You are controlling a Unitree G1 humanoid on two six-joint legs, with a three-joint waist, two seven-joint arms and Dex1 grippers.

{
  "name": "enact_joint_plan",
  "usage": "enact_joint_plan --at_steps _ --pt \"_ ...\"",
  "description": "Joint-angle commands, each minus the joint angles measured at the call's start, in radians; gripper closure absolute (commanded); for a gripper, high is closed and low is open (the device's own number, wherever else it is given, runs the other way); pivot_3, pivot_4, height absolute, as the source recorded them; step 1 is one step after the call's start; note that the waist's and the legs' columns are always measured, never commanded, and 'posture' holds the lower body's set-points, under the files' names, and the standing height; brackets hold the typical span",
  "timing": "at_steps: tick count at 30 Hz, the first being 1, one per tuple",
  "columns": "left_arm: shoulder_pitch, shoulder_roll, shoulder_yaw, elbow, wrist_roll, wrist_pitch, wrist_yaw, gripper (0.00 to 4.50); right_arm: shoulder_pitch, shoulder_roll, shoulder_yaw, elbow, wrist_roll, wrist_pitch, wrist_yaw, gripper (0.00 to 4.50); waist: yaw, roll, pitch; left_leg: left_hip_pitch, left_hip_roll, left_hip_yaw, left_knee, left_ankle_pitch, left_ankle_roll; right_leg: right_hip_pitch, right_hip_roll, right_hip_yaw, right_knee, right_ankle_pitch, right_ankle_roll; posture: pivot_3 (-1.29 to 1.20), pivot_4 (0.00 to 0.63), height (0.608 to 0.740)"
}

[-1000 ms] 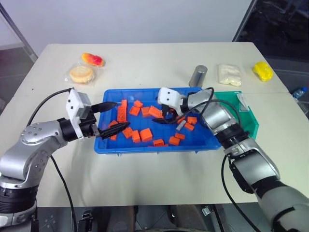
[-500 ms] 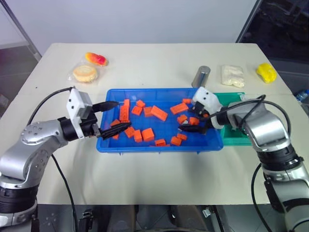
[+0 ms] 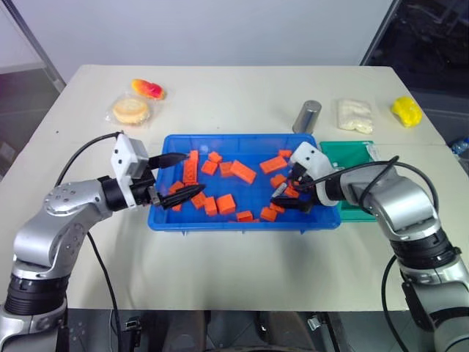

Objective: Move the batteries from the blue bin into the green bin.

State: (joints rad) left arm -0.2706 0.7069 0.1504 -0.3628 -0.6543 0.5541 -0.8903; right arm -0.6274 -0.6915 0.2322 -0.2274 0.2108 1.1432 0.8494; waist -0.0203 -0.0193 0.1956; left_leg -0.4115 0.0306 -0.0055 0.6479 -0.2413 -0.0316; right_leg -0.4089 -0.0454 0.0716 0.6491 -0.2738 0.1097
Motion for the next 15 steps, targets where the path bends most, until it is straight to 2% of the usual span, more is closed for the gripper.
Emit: enact_joint_plan --at_steps 1,12,15 --pt "0.006 -0.004 0.013 -0.018 0.007 -0.028 0.006 0.0 -0.022 -0.017 0.023 0.033 -0.004 -0.05 0.007 0.04 0.0 0.0 0.0 0.0 0.0 0.0 0.0 0.0 0.0 0.0 0.0 0.0 0.0 0.0 0.0 0.0 0.15 0.74" --pt "0.043 -0.015 0.019 -0.042 0.019 -0.044 0.029 0.0 -0.071 0.035 0.1 0.178 -0.023 -0.145 0.012 0.04 0.0 0.0 0.0 0.0 0.0 0.0 0.0 0.0 0.0 0.0 0.0 0.0 0.0 0.0 0.0 0.0 0.15 0.74" --pt "0.049 -0.017 0.021 -0.05 0.017 -0.044 0.036 0.0 -0.068 0.034 0.111 0.189 -0.031 -0.16 0.019 0.87 0.0 0.0 0.0 0.0 0.0 0.0 0.0 0.0 0.0 0.0 0.0 0.0 0.0 0.0 0.0 0.0 0.15 0.74"
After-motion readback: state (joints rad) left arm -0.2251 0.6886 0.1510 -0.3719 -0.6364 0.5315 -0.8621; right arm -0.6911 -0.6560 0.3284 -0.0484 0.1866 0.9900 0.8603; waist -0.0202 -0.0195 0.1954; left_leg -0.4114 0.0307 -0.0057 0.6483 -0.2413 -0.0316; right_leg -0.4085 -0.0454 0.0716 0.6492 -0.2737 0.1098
